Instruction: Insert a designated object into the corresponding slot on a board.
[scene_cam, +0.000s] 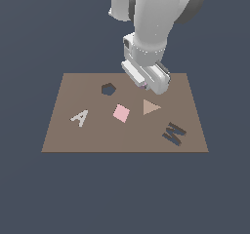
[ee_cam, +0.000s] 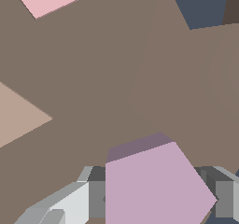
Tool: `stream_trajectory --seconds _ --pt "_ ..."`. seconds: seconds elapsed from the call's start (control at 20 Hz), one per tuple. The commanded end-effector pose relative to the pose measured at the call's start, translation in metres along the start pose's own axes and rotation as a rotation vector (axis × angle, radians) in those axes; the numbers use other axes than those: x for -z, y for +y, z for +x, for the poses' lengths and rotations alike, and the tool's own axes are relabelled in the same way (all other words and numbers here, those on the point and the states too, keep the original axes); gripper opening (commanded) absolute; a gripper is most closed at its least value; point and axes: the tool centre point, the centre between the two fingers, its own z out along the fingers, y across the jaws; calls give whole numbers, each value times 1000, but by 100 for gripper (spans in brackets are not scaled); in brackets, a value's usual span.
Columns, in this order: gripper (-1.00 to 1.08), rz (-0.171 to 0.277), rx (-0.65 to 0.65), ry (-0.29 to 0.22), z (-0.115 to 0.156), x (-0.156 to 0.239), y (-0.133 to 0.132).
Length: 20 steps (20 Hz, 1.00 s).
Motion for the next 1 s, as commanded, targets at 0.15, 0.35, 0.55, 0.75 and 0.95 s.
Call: stream_trajectory --seconds 0.15,0.35,0.55,0.75,0.95 --pt "-100 -1 0 0 0 -1 0" --pt "-100 1 1 0 0 0 0" --pt "-100 -1 0 0 0 4 0" --pt "-100 -1 -5 0 1 3 0" --pt "-100 -1 -44 0 7 3 -1"
